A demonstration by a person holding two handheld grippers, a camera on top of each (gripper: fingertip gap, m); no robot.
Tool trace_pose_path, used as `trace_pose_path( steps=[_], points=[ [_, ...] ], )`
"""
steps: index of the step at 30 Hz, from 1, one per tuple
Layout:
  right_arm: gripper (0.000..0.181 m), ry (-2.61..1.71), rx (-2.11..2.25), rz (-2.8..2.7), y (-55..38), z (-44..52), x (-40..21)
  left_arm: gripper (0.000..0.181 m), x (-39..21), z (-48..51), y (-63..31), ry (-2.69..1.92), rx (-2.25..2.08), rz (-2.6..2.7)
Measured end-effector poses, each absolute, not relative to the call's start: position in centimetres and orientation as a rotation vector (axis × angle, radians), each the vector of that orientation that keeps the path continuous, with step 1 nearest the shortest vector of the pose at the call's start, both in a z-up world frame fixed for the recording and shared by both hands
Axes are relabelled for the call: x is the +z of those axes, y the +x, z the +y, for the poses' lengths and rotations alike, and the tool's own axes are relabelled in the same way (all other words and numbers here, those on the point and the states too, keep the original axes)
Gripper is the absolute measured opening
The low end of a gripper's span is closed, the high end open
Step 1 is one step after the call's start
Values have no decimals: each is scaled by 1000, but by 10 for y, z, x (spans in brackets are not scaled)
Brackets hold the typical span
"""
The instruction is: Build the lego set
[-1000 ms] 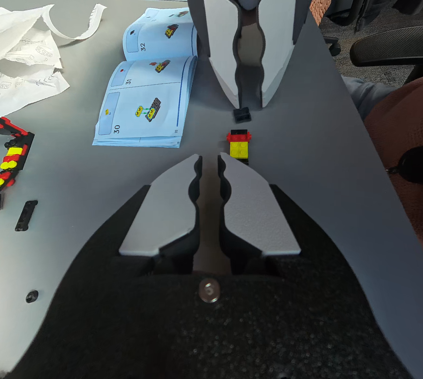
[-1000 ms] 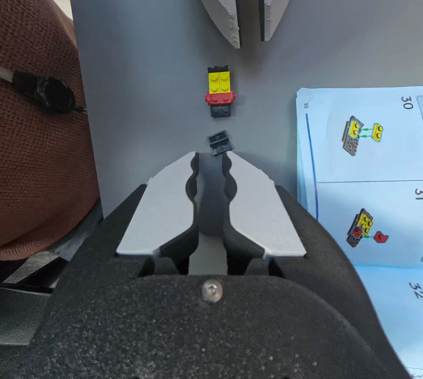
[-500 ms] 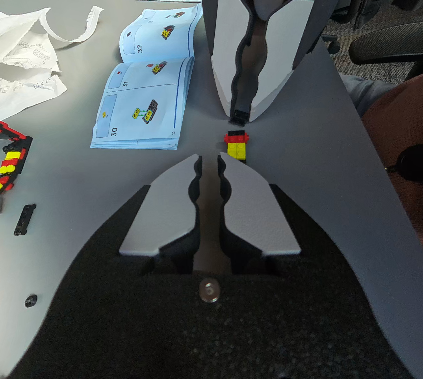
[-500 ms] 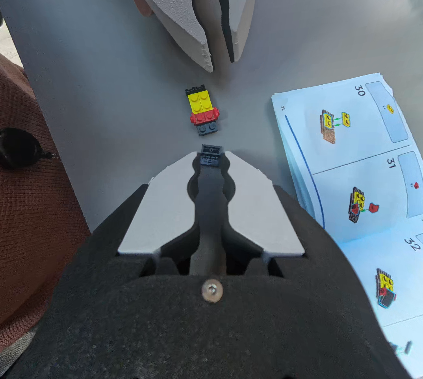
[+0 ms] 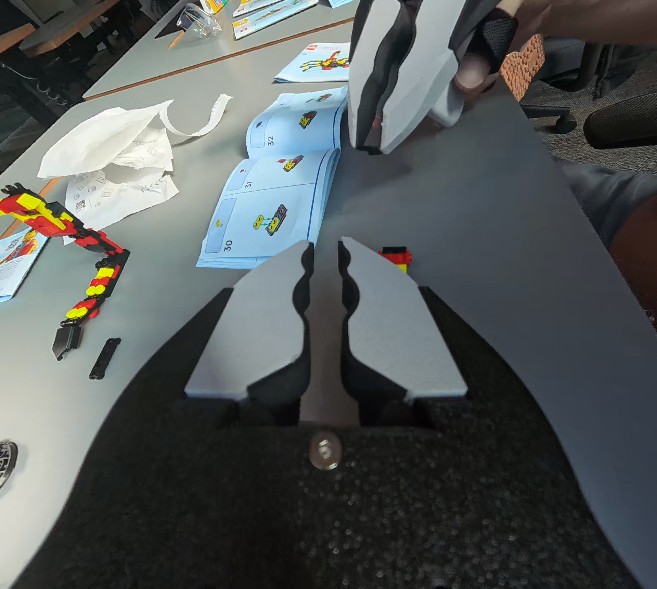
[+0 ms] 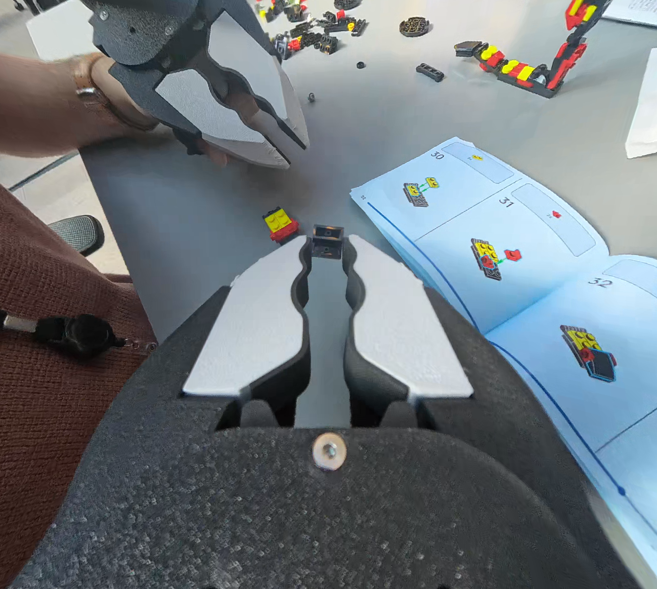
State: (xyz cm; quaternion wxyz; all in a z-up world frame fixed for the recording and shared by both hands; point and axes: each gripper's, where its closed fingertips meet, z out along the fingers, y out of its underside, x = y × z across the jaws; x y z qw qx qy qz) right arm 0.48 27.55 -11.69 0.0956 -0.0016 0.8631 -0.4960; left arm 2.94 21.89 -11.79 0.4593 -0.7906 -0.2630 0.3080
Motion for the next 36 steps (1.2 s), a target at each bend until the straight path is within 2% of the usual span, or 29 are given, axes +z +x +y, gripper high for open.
trace_pose_path(
  steps=[5,9,13,18,23,26,30,36],
  points=[
    [16,136,-1592,2212,3,279,-86,13,-99,230,23,-1895,906,-559],
    [16,134,-1508,1990,8,285,-68,11,-69,240,13,-1852,1030,-450],
    [16,89,-1426,1853,15,289,-53,12,-53,277,21,-1887,929,-147],
    [16,53,-1361,1796,19,293,-48,16,-44,295,13,-1886,923,-57],
    [16,41,-1290,1766,20,299,-50,8,-49,308,15,-1933,903,61],
    [16,96,-1331,1760,9,299,-50,4,-51,308,12,-1937,856,-2],
    [14,137,-1614,1907,-18,301,-54,4,-56,299,1,-1886,679,-275],
    [14,92,-2035,2056,-17,300,-41,4,-37,293,-12,-1459,267,-720]
  ],
)
